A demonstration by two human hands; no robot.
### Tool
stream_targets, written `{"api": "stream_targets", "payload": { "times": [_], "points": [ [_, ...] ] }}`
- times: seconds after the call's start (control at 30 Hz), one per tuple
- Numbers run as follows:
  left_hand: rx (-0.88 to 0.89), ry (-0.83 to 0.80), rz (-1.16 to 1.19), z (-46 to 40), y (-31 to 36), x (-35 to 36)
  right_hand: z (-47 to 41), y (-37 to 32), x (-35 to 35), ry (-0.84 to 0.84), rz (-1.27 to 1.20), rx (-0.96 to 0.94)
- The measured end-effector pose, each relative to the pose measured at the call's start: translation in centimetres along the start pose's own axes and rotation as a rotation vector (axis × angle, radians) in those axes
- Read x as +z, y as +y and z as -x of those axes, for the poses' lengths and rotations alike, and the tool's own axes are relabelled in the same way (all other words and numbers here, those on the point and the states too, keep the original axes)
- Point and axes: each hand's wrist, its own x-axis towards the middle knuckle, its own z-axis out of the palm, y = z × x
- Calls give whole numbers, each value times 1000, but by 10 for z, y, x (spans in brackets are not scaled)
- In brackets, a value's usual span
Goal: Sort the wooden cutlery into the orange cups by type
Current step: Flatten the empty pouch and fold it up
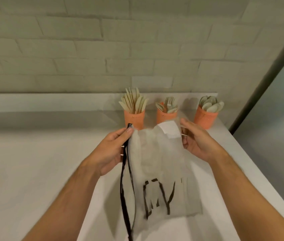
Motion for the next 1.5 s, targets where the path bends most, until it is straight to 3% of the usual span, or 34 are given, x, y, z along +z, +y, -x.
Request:
{"api": "stream_targets", "payload": {
  "times": [0.17,0.4,0.57,0.73,0.83,0.97,1.07,1.17,1.3,1.5],
  "points": [
    [-114,10,-55,-30,-30,17,-2,8,-49,75,89,114],
    [-124,340,-433,-68,-79,3,-12,42,-125,400,252,416],
    [-136,500,-673,-82,-90,-1,-17,53,-161,554,279,369],
    [-170,554,-669,-79,-84,16,-7,45,-159,575,485,274],
    [-143,555,-863,-52,-77,34,28,39,-153,478,661,329],
    [-294,284,-979,5,-72,65,84,30,-145,238,537,536],
    [-389,147,-919,42,-76,87,110,27,-147,105,371,570],
    [-424,118,-743,57,-92,104,122,36,-144,-32,270,538],
    [-318,272,-417,56,-112,95,120,57,-148,-1,166,392],
    [-293,446,61,60,-110,47,118,65,-178,-37,48,384]
  ]
}}
